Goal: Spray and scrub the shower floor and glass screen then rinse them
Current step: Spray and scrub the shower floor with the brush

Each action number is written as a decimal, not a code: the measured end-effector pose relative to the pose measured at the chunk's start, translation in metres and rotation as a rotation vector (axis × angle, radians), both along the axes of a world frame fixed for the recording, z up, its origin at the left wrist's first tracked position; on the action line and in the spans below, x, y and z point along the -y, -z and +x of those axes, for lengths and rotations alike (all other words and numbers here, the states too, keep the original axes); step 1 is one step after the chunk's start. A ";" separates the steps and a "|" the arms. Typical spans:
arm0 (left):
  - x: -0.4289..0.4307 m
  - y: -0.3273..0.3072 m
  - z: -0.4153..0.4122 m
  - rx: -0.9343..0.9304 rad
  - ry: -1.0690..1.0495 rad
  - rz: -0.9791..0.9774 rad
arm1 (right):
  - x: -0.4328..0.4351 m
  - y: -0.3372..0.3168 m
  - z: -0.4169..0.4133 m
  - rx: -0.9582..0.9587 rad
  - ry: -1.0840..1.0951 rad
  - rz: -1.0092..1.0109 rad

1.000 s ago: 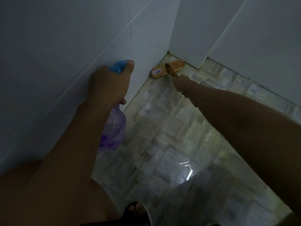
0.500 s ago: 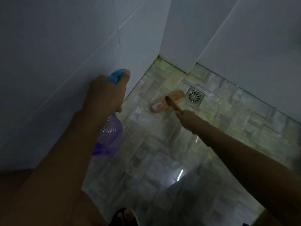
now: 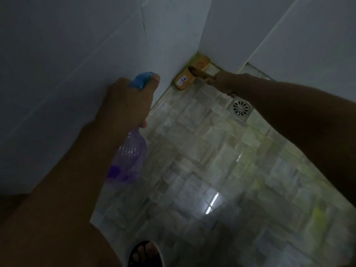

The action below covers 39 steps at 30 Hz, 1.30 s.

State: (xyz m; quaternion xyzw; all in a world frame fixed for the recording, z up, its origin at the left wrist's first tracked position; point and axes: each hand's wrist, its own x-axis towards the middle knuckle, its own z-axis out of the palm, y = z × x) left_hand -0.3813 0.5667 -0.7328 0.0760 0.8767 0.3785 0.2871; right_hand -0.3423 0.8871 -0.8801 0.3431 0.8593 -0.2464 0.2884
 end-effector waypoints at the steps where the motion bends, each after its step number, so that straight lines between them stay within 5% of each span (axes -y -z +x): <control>1: -0.001 -0.001 0.000 -0.004 -0.008 0.008 | -0.002 0.001 0.010 0.012 -0.037 0.009; 9: 0.002 -0.006 0.002 -0.023 0.017 0.042 | -0.053 -0.012 0.108 0.190 -0.060 0.053; 22: -0.006 0.004 0.011 0.159 0.041 0.149 | -0.007 0.003 -0.016 -0.005 0.015 0.041; 32: -0.033 0.024 0.040 0.116 0.197 0.071 | 0.149 -0.006 0.140 -0.028 0.419 -0.427; 39: -0.062 0.056 0.096 0.144 0.351 0.071 | 0.194 -0.045 0.224 -0.317 1.057 -0.633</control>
